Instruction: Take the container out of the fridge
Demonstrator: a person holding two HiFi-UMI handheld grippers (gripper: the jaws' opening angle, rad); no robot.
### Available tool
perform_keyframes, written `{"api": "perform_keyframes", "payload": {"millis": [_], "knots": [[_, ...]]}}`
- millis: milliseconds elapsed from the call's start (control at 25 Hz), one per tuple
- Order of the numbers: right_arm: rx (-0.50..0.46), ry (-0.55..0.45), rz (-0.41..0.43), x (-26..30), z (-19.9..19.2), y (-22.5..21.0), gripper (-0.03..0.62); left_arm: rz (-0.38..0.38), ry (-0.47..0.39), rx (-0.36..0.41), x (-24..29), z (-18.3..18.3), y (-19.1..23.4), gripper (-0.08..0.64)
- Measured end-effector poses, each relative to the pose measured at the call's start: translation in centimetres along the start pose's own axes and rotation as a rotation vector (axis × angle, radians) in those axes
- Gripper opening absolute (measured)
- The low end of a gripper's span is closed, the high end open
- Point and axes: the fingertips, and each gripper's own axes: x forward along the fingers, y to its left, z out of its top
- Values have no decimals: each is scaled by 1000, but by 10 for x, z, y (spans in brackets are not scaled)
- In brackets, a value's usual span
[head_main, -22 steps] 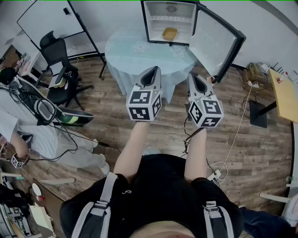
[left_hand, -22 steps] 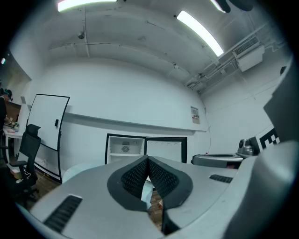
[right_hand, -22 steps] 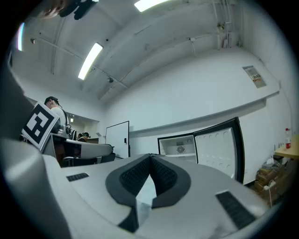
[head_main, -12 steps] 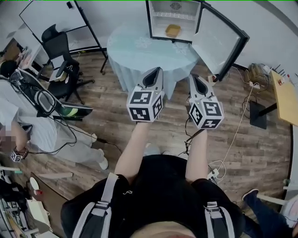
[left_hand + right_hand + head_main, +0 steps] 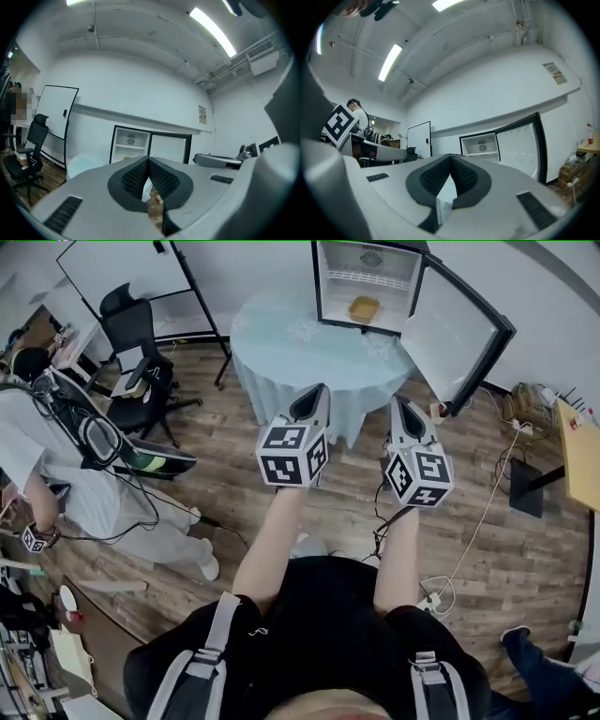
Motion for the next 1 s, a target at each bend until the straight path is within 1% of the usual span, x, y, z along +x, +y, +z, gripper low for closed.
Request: {"api": "perform_keyframes", "payload": {"millis": [120, 480, 720, 880, 1000], "knots": [[6, -10, -21, 3, 4, -11, 6, 13, 27, 4, 6, 0, 3, 0], [10, -47, -41, 4, 24, -38, 6, 11, 39, 7, 19, 10, -6, 0], [18, -61, -27, 22, 29, -42, 6, -1, 32, 22, 34, 20, -2, 0], [-6, -45, 9, 40, 28, -41, 6, -3, 29, 1, 51, 20, 5, 0], [-23, -24, 19, 53, 23, -51, 6, -5, 24, -18, 76, 21, 9, 0]]}}
